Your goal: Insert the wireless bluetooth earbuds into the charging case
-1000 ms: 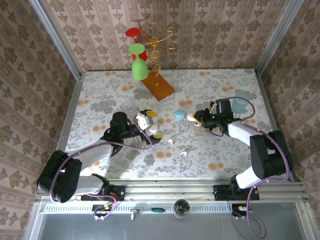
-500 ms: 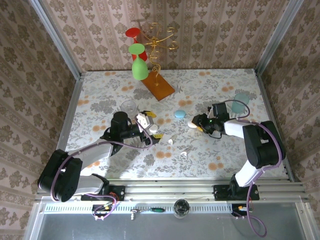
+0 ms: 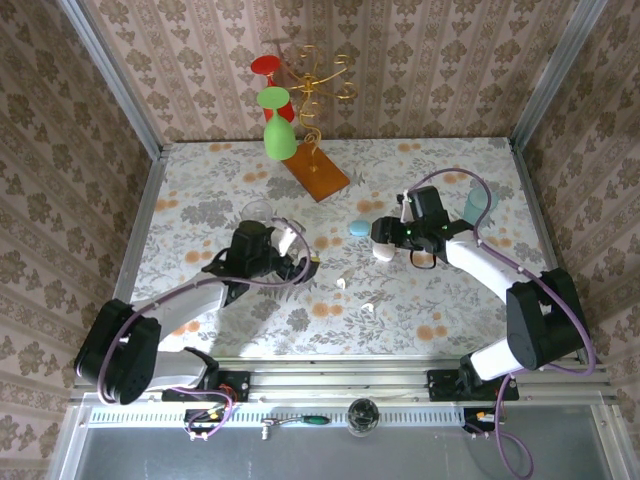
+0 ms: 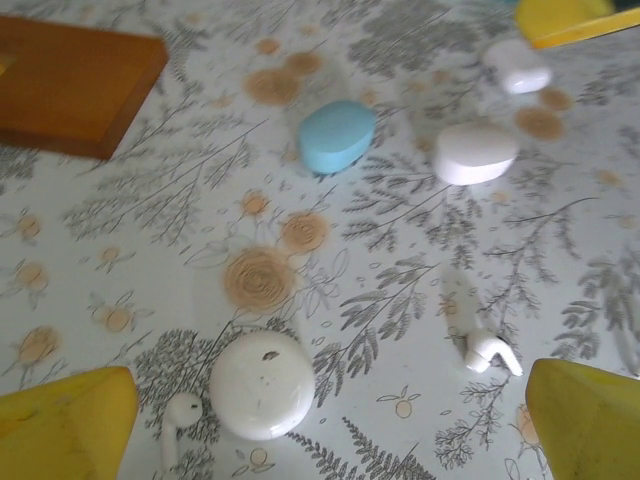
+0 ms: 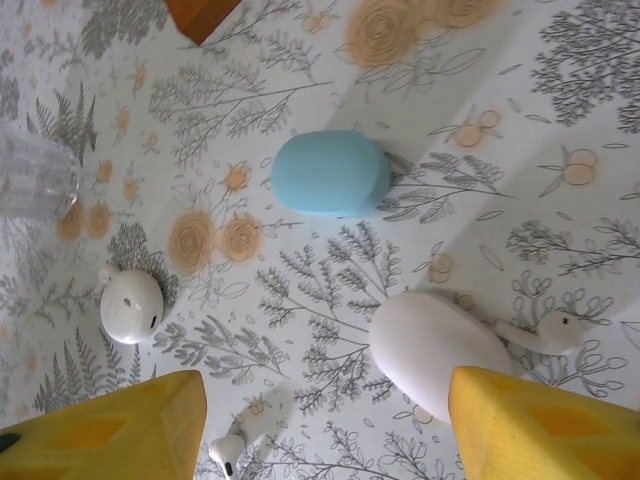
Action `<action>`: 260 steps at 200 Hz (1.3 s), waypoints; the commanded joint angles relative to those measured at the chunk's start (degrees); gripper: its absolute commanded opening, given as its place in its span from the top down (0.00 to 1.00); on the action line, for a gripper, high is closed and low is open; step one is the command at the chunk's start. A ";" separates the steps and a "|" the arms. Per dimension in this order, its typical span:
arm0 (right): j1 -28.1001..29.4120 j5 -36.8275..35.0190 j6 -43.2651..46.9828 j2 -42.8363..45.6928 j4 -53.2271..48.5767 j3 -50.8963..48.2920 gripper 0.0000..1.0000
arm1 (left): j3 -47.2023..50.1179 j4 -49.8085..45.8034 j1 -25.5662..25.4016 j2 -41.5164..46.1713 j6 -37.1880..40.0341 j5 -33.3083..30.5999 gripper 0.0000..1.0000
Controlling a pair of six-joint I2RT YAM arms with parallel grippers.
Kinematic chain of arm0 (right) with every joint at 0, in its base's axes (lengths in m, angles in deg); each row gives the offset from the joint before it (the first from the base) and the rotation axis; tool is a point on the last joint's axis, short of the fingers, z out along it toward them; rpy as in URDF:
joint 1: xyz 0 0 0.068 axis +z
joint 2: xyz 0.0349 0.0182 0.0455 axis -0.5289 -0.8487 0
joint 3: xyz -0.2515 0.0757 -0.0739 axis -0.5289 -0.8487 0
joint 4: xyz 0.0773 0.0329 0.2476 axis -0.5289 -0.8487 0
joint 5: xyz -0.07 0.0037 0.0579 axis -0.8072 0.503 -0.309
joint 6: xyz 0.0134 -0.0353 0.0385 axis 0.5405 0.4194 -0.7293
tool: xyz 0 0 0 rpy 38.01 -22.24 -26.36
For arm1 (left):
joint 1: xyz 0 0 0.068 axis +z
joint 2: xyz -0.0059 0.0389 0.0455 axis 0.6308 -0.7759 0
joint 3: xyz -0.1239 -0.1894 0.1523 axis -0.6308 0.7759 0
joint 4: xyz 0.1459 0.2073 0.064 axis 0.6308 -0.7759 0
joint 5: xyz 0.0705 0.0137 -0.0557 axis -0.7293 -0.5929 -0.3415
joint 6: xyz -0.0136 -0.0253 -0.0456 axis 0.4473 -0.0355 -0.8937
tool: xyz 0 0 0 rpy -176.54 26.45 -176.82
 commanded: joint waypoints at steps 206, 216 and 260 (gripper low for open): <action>0.45 -3.46 3.34 -0.55 -2.53 -0.96 0.32 | -37.63 -42.15 -7.84 -33.24 -19.56 -23.64 0.26; 0.44 -3.39 3.39 -0.65 -2.56 -0.90 0.32 | -38.01 -42.87 -7.95 -33.90 -20.15 -24.14 0.27; 0.43 -3.21 3.33 -0.73 -2.40 -0.79 0.31 | -38.90 -43.22 -8.14 -35.59 -21.07 -22.50 0.31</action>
